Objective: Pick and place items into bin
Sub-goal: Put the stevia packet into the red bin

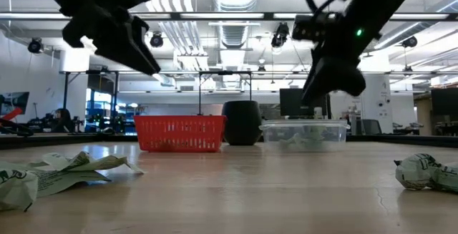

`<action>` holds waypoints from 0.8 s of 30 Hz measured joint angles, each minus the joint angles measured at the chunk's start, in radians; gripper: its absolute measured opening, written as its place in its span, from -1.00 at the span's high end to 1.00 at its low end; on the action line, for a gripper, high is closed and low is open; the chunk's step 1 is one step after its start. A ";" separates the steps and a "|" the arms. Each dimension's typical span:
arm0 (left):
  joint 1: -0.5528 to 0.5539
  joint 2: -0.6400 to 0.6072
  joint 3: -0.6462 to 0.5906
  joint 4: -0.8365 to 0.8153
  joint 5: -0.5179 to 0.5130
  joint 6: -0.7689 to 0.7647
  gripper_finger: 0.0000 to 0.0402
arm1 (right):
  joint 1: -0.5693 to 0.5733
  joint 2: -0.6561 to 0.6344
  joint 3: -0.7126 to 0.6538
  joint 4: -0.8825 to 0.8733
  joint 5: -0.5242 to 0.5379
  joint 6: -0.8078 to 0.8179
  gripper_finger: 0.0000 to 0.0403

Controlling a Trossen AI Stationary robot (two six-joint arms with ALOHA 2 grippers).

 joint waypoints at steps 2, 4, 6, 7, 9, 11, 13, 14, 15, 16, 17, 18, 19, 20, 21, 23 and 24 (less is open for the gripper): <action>0.000 0.024 0.000 -0.003 0.004 0.000 0.31 | 0.024 -0.027 0.001 -0.004 0.000 0.000 0.30; 0.000 0.054 0.007 0.008 0.045 -0.001 0.31 | 0.057 -0.058 0.001 -0.015 -0.004 0.003 0.32; -0.001 0.080 0.008 0.038 0.120 -0.001 0.31 | 0.097 -0.091 0.001 -0.015 -0.009 0.005 0.34; -0.001 0.094 0.008 0.057 0.155 -0.001 0.31 | 0.119 -0.108 0.001 -0.014 -0.015 0.005 0.35; -0.001 0.128 0.010 0.101 0.232 -0.001 0.31 | 0.163 -0.134 0.000 -0.011 -0.033 0.008 0.36; -0.002 0.158 0.014 0.109 0.311 -0.002 0.31 | 0.207 -0.160 0.000 -0.008 -0.038 0.027 0.38; -0.004 0.186 0.033 0.123 0.388 -0.002 0.31 | 0.247 -0.179 0.000 -0.006 -0.039 0.038 0.39; -0.008 0.200 0.041 0.122 0.417 -0.002 0.31 | 0.266 -0.185 0.000 -0.006 -0.039 0.043 0.40; -0.016 0.215 0.049 0.120 0.437 -0.001 0.31 | 0.282 -0.189 0.000 -0.005 -0.039 0.047 0.41; -0.026 0.232 0.057 0.121 0.449 0.002 0.31 | 0.298 -0.193 0.000 -0.005 -0.039 0.049 0.41; -0.039 0.249 0.063 0.120 0.455 0.006 0.31 | 0.312 -0.195 0.000 -0.004 -0.039 0.050 0.42; -0.051 0.266 0.069 0.116 0.457 0.009 0.31 | 0.323 -0.196 0.000 -0.003 -0.039 0.051 0.43; -0.066 0.283 0.077 0.115 0.459 0.017 0.31 | 0.333 -0.196 0.000 -0.003 -0.039 0.050 0.44; -0.081 0.299 0.087 0.117 0.459 0.023 0.31 | 0.341 -0.195 0.000 -0.003 -0.039 0.049 0.44; -0.097 0.313 0.095 0.119 0.459 0.025 0.31 | 0.346 -0.193 0.000 -0.001 -0.038 0.048 0.45; -0.128 0.344 0.115 0.119 0.460 0.025 0.31 | 0.349 -0.189 0.000 0.002 -0.037 0.045 0.46; -0.143 0.359 0.125 0.119 0.460 0.025 0.31 | 0.349 -0.188 0.000 0.002 -0.037 0.045 0.47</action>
